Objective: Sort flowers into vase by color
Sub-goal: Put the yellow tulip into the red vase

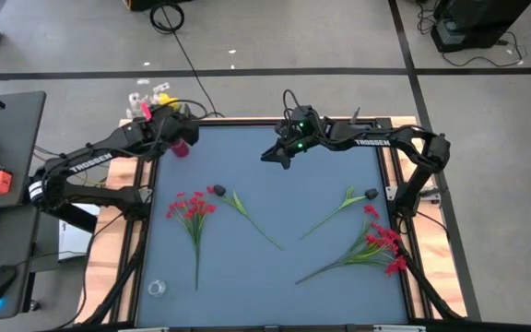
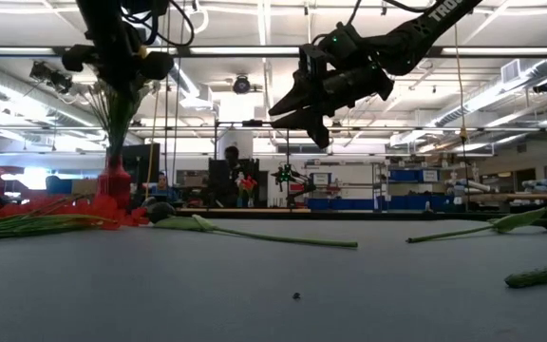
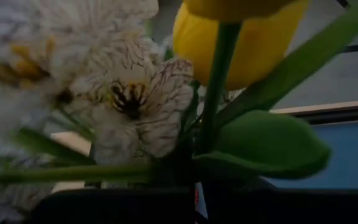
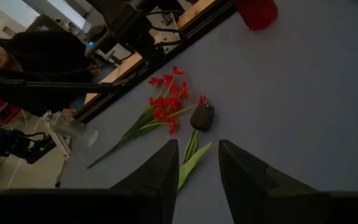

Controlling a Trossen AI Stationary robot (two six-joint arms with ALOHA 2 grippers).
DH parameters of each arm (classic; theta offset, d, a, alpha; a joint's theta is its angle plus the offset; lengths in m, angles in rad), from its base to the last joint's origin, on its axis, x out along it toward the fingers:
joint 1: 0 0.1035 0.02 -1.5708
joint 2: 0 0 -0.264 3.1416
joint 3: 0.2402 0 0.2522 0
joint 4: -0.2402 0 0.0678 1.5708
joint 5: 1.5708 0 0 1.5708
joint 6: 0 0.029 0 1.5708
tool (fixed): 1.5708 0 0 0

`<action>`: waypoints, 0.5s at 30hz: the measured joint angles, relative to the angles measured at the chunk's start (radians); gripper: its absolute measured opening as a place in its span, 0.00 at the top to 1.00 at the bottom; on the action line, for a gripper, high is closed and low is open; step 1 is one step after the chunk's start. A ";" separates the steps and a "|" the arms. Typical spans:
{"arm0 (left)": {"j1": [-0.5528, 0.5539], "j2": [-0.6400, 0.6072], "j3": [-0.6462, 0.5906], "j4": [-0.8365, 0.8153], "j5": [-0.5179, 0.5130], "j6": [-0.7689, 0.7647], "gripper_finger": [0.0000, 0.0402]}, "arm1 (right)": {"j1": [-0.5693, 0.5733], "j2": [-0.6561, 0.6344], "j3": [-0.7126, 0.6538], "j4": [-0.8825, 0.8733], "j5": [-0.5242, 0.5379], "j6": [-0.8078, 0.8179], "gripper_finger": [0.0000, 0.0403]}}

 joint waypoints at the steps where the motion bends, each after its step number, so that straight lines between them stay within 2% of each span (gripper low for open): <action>1: 0.000 -0.003 0.000 0.001 -0.005 0.000 0.97 | 0.000 0.000 0.000 0.000 0.000 0.000 0.69; 11: -0.005 -0.010 -0.021 0.073 -0.029 0.044 0.97 | 0.000 0.000 0.000 -0.021 0.000 -0.011 0.69; 15: -0.007 -0.010 -0.068 0.145 0.014 0.073 0.97 | 0.000 0.000 0.000 -0.022 0.000 -0.011 0.69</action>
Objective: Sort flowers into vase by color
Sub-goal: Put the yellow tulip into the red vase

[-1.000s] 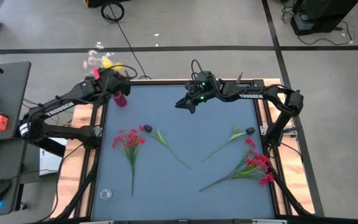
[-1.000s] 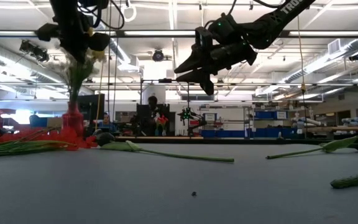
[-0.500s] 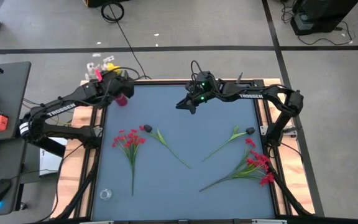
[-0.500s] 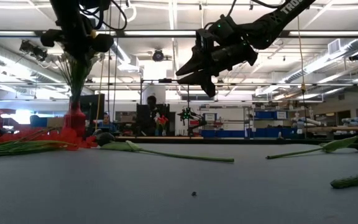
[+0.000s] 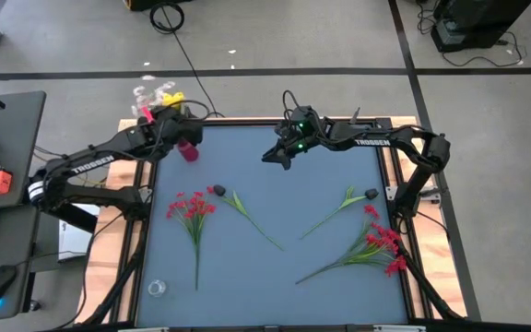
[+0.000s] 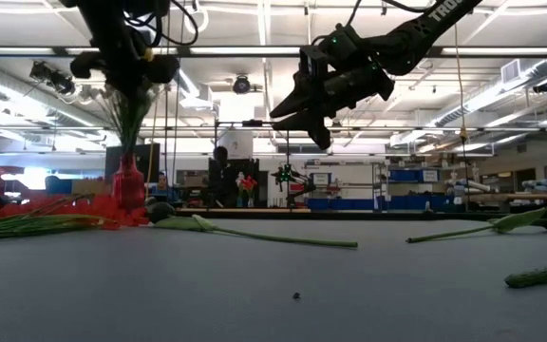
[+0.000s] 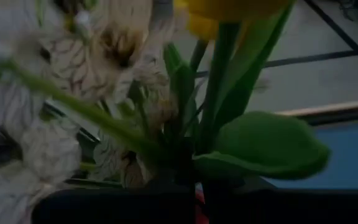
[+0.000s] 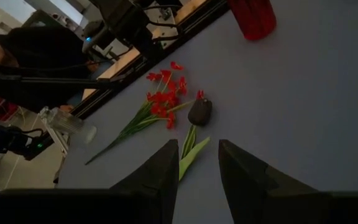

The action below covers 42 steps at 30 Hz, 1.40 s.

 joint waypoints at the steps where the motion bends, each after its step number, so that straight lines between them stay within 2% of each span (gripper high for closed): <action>1: 0.000 0.000 -0.008 0.012 0.008 0.005 0.97 | 0.000 0.000 0.000 0.000 0.000 0.000 0.69; 14: -0.035 0.000 -0.037 0.030 0.047 0.028 0.95 | 0.000 0.000 0.000 -0.020 0.000 0.001 0.69; 18: -0.039 0.000 -0.028 0.023 0.059 0.036 0.87 | 0.000 0.000 0.000 -0.024 0.001 0.005 0.69; 27: -0.042 -0.001 0.031 0.008 0.179 0.104 0.64 | 0.000 0.000 0.000 -0.029 0.003 0.027 0.66; 33: -0.080 0.000 0.135 -0.090 0.212 0.093 0.56 | 0.000 0.000 0.000 -0.030 0.003 0.031 0.63; 42: -0.095 0.000 0.309 -0.269 0.224 0.113 0.55 | 0.000 0.000 0.000 -0.018 0.027 0.047 0.63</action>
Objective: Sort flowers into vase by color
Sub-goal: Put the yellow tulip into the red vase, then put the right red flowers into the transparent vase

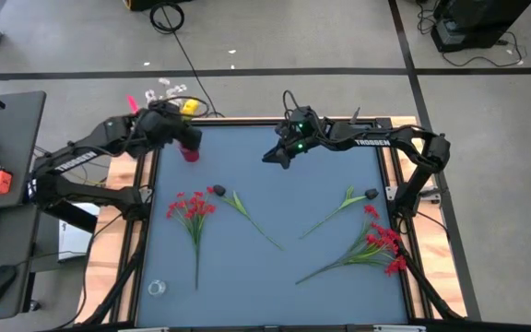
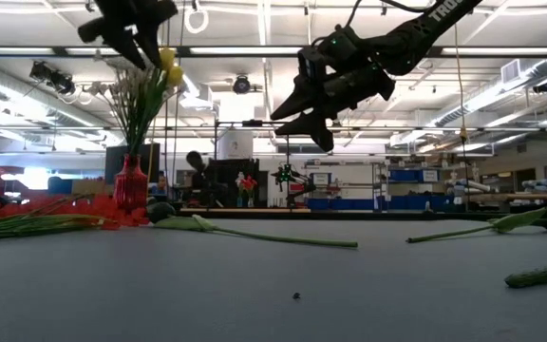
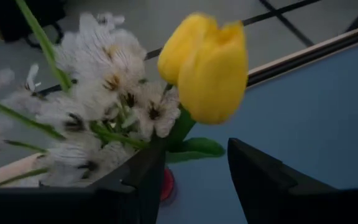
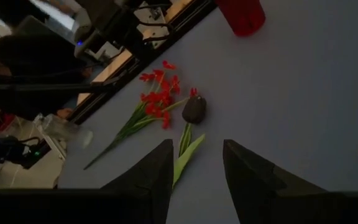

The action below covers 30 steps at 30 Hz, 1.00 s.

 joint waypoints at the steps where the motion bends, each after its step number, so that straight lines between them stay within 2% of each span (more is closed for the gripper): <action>1: -0.002 -0.001 0.023 -0.013 0.012 0.007 0.55 | 0.000 0.000 0.000 0.004 0.000 0.009 0.63; 5: -0.029 -0.001 0.101 -0.034 0.033 0.024 0.55 | 0.000 0.000 0.000 -0.019 0.034 0.085 0.63; 10: -0.073 -0.001 0.172 -0.101 0.046 0.016 0.55 | 0.017 0.000 0.000 -0.158 0.107 0.126 0.63; 16: -0.180 0.000 0.251 -0.189 0.093 -0.087 0.57 | 0.075 -0.007 0.000 -0.361 0.117 0.160 0.66; 20: -0.280 0.002 0.275 -0.190 0.093 -0.157 0.61 | 0.138 -0.059 0.000 -0.490 0.172 0.168 0.68; 25: -0.398 0.093 0.274 -0.166 0.092 -0.208 0.67 | 0.204 -0.166 0.000 -0.731 0.270 0.175 0.68; 30: -0.485 0.222 0.272 -0.046 0.094 -0.220 0.67 | 0.290 -0.270 0.000 -0.968 0.390 0.162 0.68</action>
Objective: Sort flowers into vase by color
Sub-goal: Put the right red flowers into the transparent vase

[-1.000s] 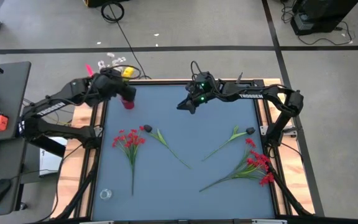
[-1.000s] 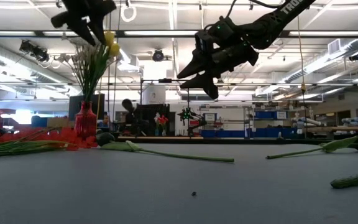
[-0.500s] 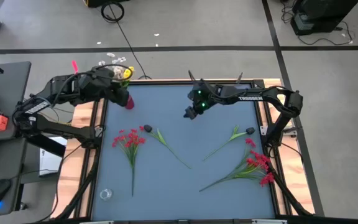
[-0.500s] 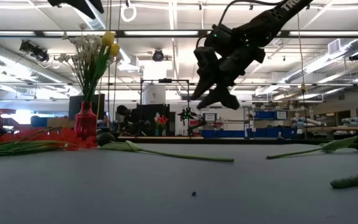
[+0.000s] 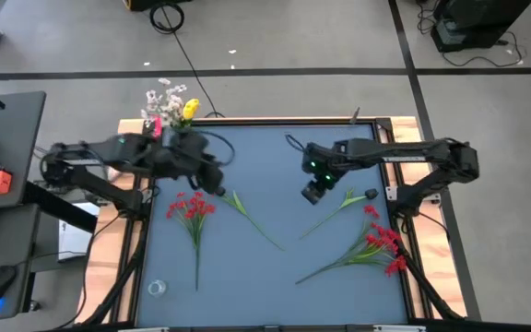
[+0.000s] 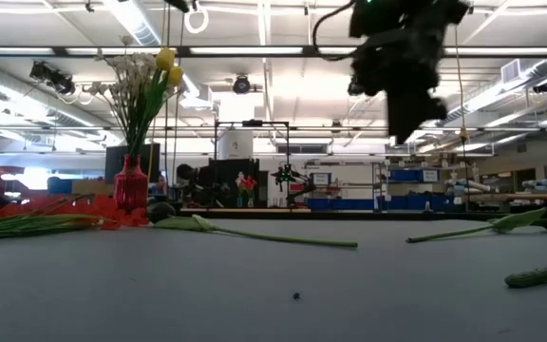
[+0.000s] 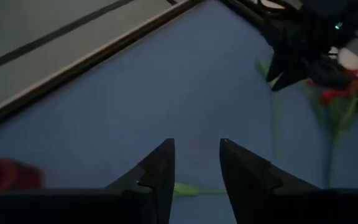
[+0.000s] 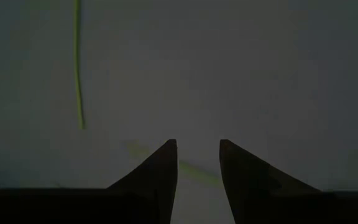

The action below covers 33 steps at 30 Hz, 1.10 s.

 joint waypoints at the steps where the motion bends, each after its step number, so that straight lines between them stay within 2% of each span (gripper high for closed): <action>1: -0.013 0.019 0.000 0.028 -0.001 -0.008 0.68 | 0.019 -0.016 0.000 -0.033 0.012 0.008 0.68; 6: -0.085 0.120 0.000 0.149 -0.002 -0.051 0.68 | 0.125 -0.085 -0.048 -0.056 0.050 0.144 0.68; 11: -0.171 0.188 0.000 0.190 -0.001 -0.100 0.68 | 0.242 -0.120 -0.140 -0.034 0.001 0.398 0.68; 14: -0.215 0.214 0.000 0.187 -0.001 -0.110 0.68 | 0.343 -0.129 -0.182 0.032 0.002 0.574 0.68; 18: -0.255 0.217 0.000 0.185 -0.001 -0.116 0.68 | 0.468 -0.131 -0.223 0.212 0.041 0.800 0.68; 22: -0.288 0.217 0.000 0.158 -0.002 -0.074 0.68 | 0.556 -0.126 -0.240 0.321 0.055 0.817 0.68; 25: -0.324 0.217 0.000 0.119 -0.002 -0.073 0.68 | 0.630 -0.116 -0.240 0.317 0.038 0.768 0.68; 27: -0.355 0.217 0.000 0.103 -0.002 -0.081 0.68 | 0.691 -0.102 -0.240 0.304 0.018 0.794 0.68; 31: -0.418 0.225 0.000 0.107 -0.010 -0.146 0.68 | 0.791 -0.065 -0.240 0.318 -0.045 1.116 0.68; 33: -0.448 0.228 0.000 0.109 -0.032 -0.182 0.68 | 0.827 -0.054 -0.240 0.365 -0.060 1.226 0.68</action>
